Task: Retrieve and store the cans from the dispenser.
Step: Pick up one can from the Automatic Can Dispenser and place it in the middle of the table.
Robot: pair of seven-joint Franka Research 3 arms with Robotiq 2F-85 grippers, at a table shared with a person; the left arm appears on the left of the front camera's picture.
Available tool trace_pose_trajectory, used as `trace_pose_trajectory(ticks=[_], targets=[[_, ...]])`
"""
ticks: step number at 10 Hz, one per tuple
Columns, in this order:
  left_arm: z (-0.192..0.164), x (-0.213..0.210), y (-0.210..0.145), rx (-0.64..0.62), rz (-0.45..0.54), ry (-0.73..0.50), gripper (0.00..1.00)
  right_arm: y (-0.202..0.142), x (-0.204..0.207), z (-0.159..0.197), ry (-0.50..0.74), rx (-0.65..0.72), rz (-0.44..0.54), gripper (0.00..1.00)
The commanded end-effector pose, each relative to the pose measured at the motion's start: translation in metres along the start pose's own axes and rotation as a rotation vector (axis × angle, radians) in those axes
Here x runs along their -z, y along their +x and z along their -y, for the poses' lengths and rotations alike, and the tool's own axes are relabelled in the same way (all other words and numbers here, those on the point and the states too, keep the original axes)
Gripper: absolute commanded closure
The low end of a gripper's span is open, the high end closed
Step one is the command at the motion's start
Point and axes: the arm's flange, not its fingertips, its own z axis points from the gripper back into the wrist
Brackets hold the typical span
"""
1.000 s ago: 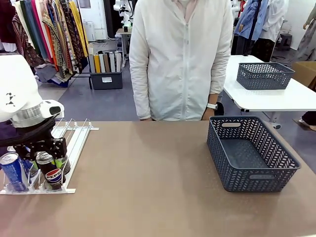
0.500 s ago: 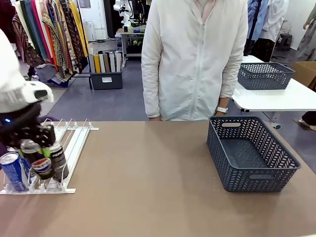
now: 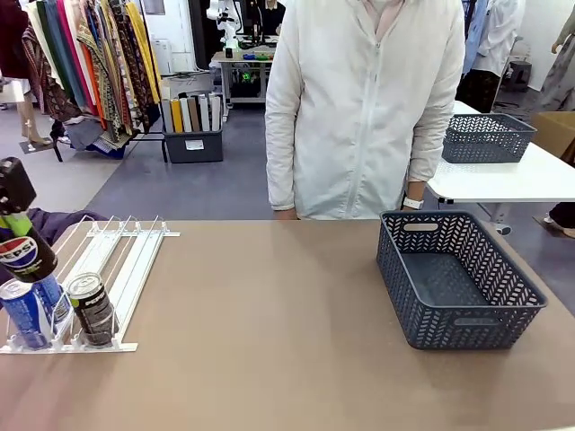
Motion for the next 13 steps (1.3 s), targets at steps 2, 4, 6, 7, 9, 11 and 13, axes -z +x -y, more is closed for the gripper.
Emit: trace_pose_trajectory(ticks=[2, 4, 6, 7, 9, 11, 13], targets=[[0.002, 0.006, 0.002, 0.005, -0.019, 0.005, 1.00, -0.001, -0.002, -0.004, -0.003, 0.006, -0.012, 0.00], [0.002, 0.006, 0.002, 0.005, -0.019, 0.005, 1.00, -0.001, -0.002, -0.004, -0.003, 0.006, -0.012, 0.00], [0.002, 0.011, 0.002, 0.003, -0.029, 0.005, 1.00, -0.001, -0.002, -0.004, -0.003, 0.006, -0.012, 0.00], [0.008, 0.010, 0.003, 0.024, 0.043, -0.039, 1.00, -0.001, -0.002, -0.004, -0.003, 0.006, -0.012, 0.00], [0.080, 0.005, 0.042, 0.133, 0.135, -0.060, 1.00, -0.001, -0.002, -0.004, -0.003, 0.006, -0.012, 0.00], [0.185, 0.011, 0.079, 0.285, 0.152, -0.017, 1.00, -0.001, -0.002, -0.004, -0.003, 0.006, -0.012, 0.00], [0.302, 0.052, 0.100, 0.396, 0.102, -0.029, 1.00, -0.001, -0.002, -0.004, -0.003, 0.006, -0.012, 0.00]])
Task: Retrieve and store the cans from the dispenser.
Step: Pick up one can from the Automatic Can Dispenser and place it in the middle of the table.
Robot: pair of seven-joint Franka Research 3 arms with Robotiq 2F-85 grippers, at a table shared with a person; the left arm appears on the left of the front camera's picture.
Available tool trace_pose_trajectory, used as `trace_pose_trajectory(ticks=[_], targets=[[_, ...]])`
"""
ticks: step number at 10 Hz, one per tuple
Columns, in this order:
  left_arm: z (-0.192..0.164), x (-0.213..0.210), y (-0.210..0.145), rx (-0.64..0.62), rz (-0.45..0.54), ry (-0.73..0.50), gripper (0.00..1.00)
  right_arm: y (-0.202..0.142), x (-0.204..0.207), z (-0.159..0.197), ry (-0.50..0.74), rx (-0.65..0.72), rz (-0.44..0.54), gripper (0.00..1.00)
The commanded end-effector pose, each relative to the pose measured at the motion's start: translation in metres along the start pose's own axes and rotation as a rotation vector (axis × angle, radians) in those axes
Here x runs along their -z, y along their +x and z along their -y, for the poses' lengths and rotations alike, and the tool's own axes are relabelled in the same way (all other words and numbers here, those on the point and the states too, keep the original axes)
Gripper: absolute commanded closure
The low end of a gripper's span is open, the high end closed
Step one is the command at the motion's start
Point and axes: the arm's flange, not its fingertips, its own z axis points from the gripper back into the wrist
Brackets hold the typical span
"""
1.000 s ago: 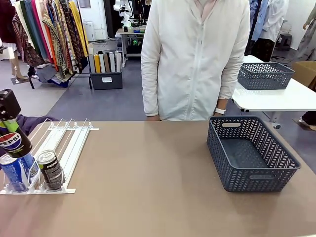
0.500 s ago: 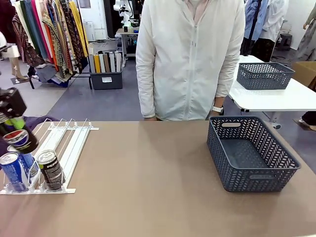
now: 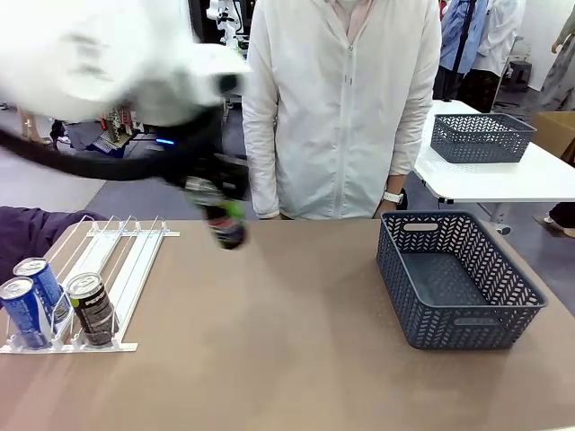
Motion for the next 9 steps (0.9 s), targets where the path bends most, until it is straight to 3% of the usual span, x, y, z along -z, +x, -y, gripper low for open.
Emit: trace_pose_trajectory(ticks=[1, 3, 7, 9], targets=[[0.053, 0.046, 0.062, 0.086, -0.079, 0.011, 1.00, -0.001, -0.002, -0.004, -0.003, 0.006, -0.011, 0.00], [0.096, 0.103, 0.079, 0.185, -0.147, 0.009, 1.00, -0.001, -0.002, -0.004, -0.003, 0.006, -0.011, 0.00], [0.104, 0.200, 0.088, 0.242, -0.233, 0.095, 1.00, -0.001, -0.002, -0.004, -0.003, 0.006, -0.011, 0.00], [0.100, 0.204, 0.091, 0.241, -0.248, 0.089, 1.00, -0.001, -0.002, -0.004, -0.003, 0.006, -0.011, 0.00]])
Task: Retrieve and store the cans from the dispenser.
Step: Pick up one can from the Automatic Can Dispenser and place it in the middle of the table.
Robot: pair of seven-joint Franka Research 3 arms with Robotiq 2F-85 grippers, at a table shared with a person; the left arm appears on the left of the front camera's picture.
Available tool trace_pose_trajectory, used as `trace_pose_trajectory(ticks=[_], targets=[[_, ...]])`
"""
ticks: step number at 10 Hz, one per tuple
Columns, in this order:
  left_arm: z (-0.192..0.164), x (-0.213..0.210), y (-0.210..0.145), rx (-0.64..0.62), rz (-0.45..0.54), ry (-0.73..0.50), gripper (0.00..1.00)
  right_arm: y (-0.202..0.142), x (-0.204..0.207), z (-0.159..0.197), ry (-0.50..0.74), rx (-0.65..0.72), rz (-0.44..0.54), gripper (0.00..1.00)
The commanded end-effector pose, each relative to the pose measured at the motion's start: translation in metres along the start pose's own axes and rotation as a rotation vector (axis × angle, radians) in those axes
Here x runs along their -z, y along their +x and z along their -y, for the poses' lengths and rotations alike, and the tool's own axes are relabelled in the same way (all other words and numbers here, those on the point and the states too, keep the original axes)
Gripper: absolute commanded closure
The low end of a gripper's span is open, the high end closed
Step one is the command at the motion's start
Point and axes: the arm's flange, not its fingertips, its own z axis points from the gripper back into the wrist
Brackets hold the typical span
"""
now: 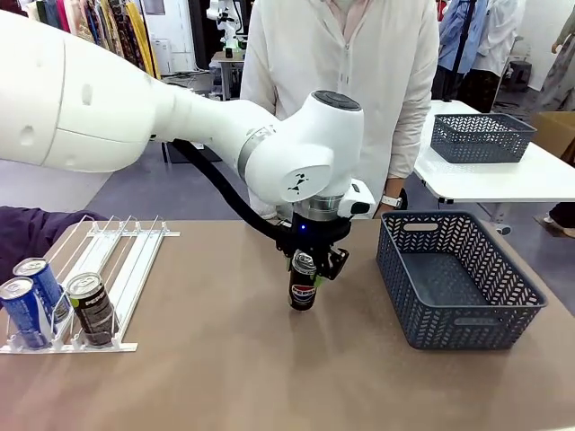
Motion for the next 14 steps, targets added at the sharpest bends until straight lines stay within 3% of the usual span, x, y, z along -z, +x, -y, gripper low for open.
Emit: trace_pose_trajectory(ticks=[1, 6, 8, 14], targets=[[-0.003, -0.015, 0.006, 0.001, -0.014, -0.062, 1.00, -0.001, -0.002, -0.004, -0.003, 0.006, -0.012, 0.00], [-0.002, -0.011, 0.005, 0.019, -0.034, -0.059, 1.00, -0.001, -0.002, -0.004, -0.003, 0.006, -0.012, 0.00], [-0.002, -0.011, 0.005, 0.017, -0.040, -0.060, 0.00, -0.001, -0.002, -0.004, -0.003, 0.006, -0.012, 0.00], [-0.009, -0.023, -0.006, -0.042, 0.003, -0.070, 0.00, -0.001, -0.002, -0.004, -0.003, 0.006, -0.012, 0.00]])
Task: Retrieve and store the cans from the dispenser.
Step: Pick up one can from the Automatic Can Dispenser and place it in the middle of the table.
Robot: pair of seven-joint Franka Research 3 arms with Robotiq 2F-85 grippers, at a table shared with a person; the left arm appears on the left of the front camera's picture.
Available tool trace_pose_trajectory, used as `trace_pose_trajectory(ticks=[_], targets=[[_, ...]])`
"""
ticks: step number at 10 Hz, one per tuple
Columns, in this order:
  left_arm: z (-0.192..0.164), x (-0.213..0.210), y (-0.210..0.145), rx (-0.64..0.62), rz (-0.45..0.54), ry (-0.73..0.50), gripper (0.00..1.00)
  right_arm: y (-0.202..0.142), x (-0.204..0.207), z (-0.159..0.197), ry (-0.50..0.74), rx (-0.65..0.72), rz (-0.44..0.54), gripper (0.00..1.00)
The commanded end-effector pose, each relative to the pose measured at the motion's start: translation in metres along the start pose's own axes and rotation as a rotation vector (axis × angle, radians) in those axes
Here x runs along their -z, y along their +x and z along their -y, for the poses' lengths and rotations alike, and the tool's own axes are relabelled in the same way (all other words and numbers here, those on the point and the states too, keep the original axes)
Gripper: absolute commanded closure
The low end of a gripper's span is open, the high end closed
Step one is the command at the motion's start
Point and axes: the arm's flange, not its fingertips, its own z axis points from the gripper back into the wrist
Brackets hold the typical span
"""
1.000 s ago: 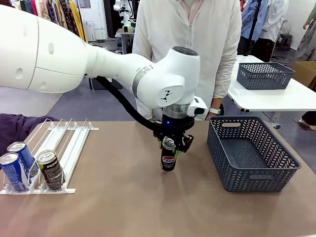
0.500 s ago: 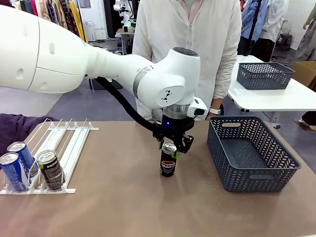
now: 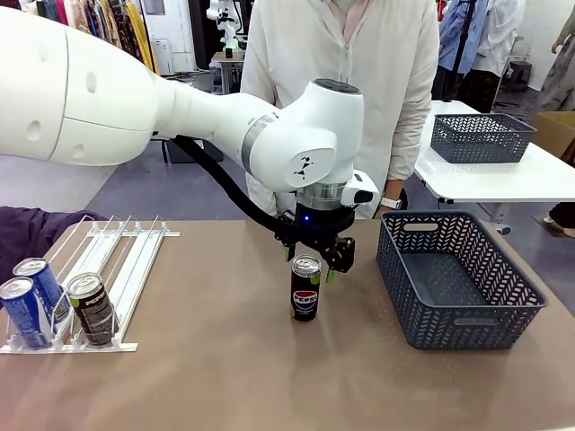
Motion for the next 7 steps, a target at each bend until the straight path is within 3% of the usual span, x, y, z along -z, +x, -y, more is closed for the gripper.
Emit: trace_pose_trajectory(ticks=[1, 2, 3, 5, 7], targets=[[-0.019, -0.027, -0.031, -0.085, 0.076, -0.037, 0.00, -0.001, -0.002, -0.004, -0.003, 0.006, -0.012, 0.00], [-0.040, -0.053, -0.058, -0.146, 0.147, -0.089, 0.00, -0.001, -0.002, -0.004, -0.003, 0.006, -0.012, 0.00], [-0.065, -0.083, -0.093, -0.155, 0.212, -0.228, 0.00, -0.001, -0.002, -0.004, -0.003, 0.006, -0.012, 0.00], [-0.141, -0.125, -0.171, -0.120, 0.338, -0.342, 0.00, -0.001, -0.002, -0.004, -0.003, 0.006, -0.012, 0.00], [-0.235, -0.131, -0.258, -0.290, 0.434, -0.523, 0.00, -0.001, -0.002, -0.004, -0.003, 0.006, -0.012, 0.00]])
